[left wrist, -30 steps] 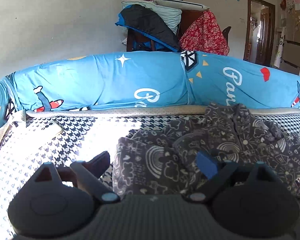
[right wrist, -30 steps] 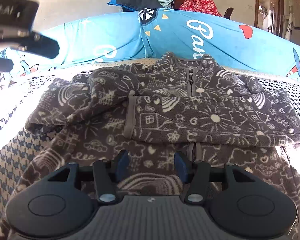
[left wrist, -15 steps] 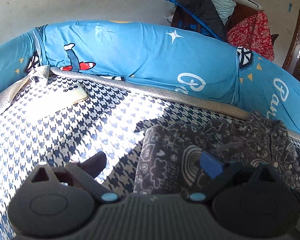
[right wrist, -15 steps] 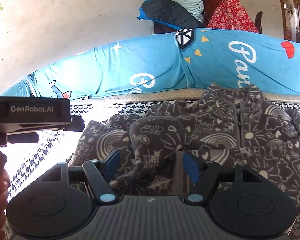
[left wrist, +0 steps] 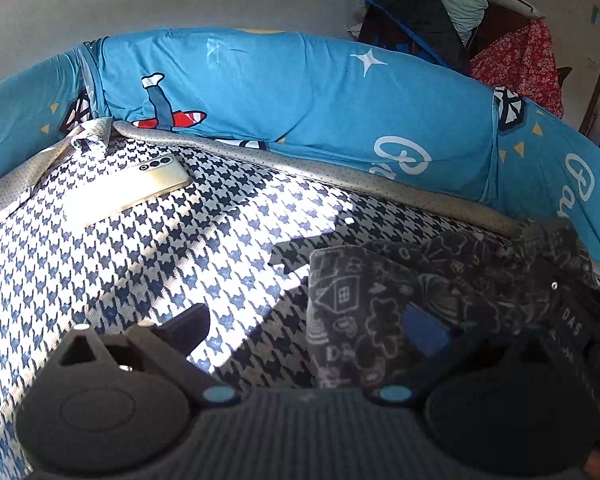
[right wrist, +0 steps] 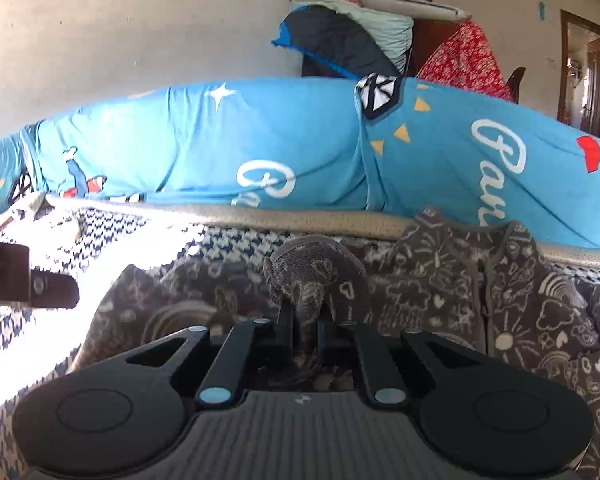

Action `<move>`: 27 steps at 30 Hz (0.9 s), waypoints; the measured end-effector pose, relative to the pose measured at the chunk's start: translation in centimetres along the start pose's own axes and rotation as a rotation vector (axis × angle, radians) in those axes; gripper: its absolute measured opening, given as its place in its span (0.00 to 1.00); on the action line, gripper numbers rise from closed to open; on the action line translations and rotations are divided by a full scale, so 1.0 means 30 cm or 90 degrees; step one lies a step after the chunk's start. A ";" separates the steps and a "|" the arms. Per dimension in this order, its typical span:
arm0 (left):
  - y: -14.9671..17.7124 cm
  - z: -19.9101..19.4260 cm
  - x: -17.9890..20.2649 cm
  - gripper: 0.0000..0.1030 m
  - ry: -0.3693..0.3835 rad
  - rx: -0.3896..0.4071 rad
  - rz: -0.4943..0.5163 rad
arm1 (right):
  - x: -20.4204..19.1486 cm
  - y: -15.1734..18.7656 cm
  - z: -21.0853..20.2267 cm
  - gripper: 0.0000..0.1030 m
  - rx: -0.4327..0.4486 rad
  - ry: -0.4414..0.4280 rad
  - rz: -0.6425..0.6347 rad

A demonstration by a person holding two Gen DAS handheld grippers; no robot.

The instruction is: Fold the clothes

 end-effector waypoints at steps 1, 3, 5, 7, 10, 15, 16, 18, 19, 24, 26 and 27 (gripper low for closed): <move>0.003 -0.002 0.008 1.00 0.001 0.002 0.007 | 0.015 -0.025 -0.020 0.10 0.023 0.003 0.012; 0.006 -0.003 0.018 1.00 0.000 0.004 0.016 | 0.060 -0.088 -0.071 0.10 0.077 0.015 0.047; 0.011 -0.002 0.026 1.00 0.006 0.002 0.019 | 0.128 -0.138 -0.123 0.10 0.125 0.042 0.089; 0.017 0.002 0.035 1.00 0.014 -0.002 0.022 | 0.205 -0.173 -0.167 0.09 0.164 0.076 0.127; 0.026 0.007 0.056 1.00 0.022 -0.005 0.034 | 0.330 -0.188 -0.208 0.10 0.186 0.156 0.160; 0.051 0.022 0.101 1.00 0.030 -0.017 0.059 | 0.523 -0.161 -0.225 0.31 0.114 0.248 0.199; 0.056 0.024 0.112 1.00 0.032 -0.019 0.065 | 0.553 -0.160 -0.235 0.32 0.110 0.251 0.213; 0.067 0.022 0.139 1.00 0.034 -0.018 0.084 | 0.613 -0.156 -0.256 0.37 0.103 0.257 0.241; 0.072 0.019 0.151 1.00 0.034 -0.016 0.093 | 0.637 -0.154 -0.263 0.37 0.098 0.258 0.251; 0.074 -0.034 0.194 1.00 0.045 0.039 0.126 | 0.687 -0.139 -0.252 0.40 0.057 0.236 0.262; 0.065 -0.057 0.217 1.00 0.046 0.074 0.149 | 0.707 -0.133 -0.248 0.41 0.040 0.227 0.266; 0.064 -0.061 0.227 1.00 0.047 0.084 0.158 | 0.717 -0.129 -0.245 0.41 0.032 0.223 0.268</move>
Point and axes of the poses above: each gripper's, at about its wrist camera, not at the fingertips, and z roughly the way its jaws point, x to its right, y to its underside, the point moved 2 cm from there along z, roughly the way its jaws point, and after that the axes turned 15 degrees about z, right-handed, at the moved point
